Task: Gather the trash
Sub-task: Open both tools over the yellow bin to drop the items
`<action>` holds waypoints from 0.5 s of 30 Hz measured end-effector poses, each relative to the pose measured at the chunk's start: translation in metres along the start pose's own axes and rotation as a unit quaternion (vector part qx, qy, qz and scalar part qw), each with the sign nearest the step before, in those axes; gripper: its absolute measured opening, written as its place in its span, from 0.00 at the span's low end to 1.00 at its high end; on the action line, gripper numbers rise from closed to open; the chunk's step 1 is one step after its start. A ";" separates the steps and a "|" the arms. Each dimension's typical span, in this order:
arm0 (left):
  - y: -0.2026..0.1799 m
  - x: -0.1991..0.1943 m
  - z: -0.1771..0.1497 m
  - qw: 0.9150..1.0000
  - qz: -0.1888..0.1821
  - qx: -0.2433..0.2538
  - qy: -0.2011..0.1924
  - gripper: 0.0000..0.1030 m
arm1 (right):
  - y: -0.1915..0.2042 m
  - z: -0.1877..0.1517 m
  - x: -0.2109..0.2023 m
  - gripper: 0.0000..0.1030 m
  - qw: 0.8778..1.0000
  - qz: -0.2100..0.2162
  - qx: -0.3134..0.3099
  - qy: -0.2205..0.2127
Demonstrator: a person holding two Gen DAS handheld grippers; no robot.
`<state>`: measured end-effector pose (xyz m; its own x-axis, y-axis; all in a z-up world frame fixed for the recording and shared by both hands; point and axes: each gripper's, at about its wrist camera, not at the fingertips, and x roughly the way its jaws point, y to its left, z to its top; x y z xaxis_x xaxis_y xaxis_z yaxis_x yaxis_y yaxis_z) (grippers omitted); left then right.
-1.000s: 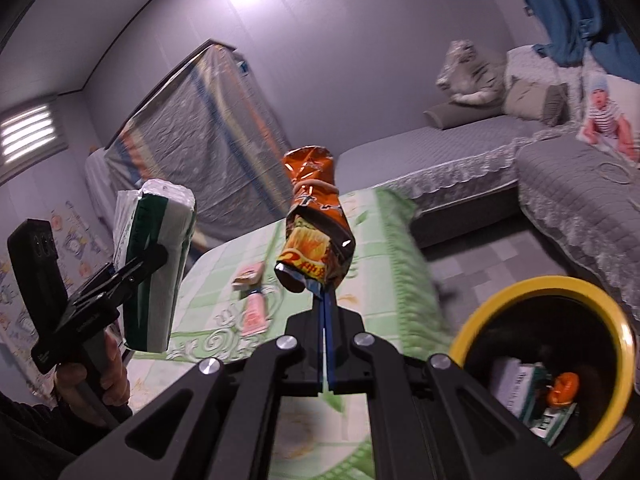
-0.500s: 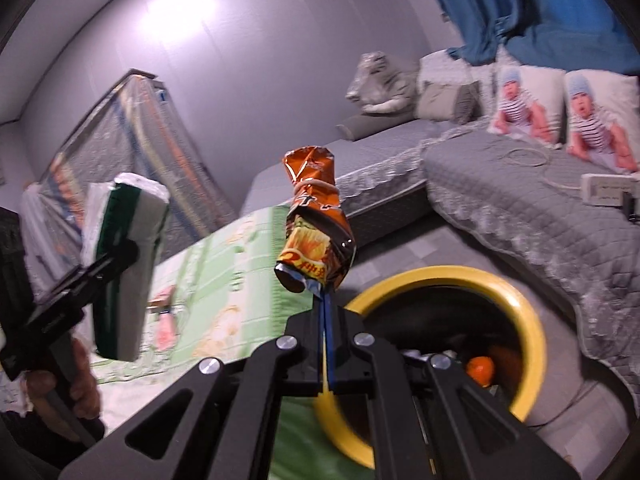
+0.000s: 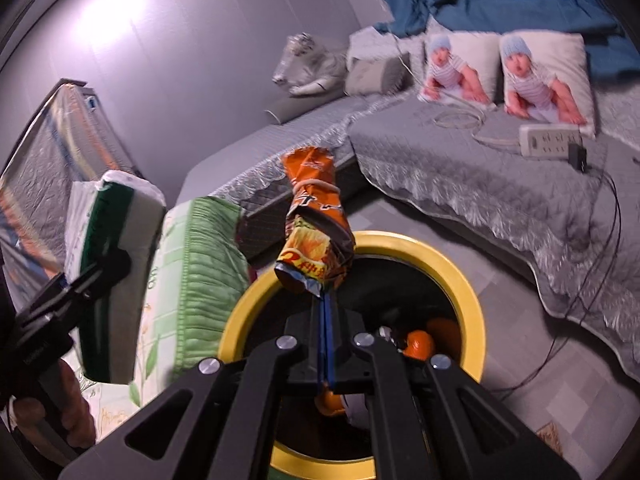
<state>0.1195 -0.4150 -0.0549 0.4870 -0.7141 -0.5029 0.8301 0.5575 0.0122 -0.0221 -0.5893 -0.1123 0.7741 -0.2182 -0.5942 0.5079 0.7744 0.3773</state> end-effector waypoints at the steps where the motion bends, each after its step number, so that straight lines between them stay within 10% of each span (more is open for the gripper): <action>1: -0.001 0.006 -0.002 1.000 -0.006 0.000 0.004 0.75 | -0.006 -0.001 0.003 0.01 1.000 -0.003 0.005 0.004; 10: 0.003 0.045 -0.014 0.998 -0.027 -0.035 0.041 0.82 | -0.021 -0.008 0.018 0.03 0.999 -0.033 0.028 0.026; 15: 0.015 0.034 -0.011 0.999 -0.009 -0.046 0.018 0.92 | -0.037 -0.007 0.016 0.41 0.997 -0.050 0.058 0.016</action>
<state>0.1454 -0.4263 -0.0809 0.4609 -0.7100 -0.5325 0.8092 0.5825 -0.0762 -0.0314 -0.6175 -0.1404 0.7066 -0.2704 -0.6539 0.6228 0.6763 0.3934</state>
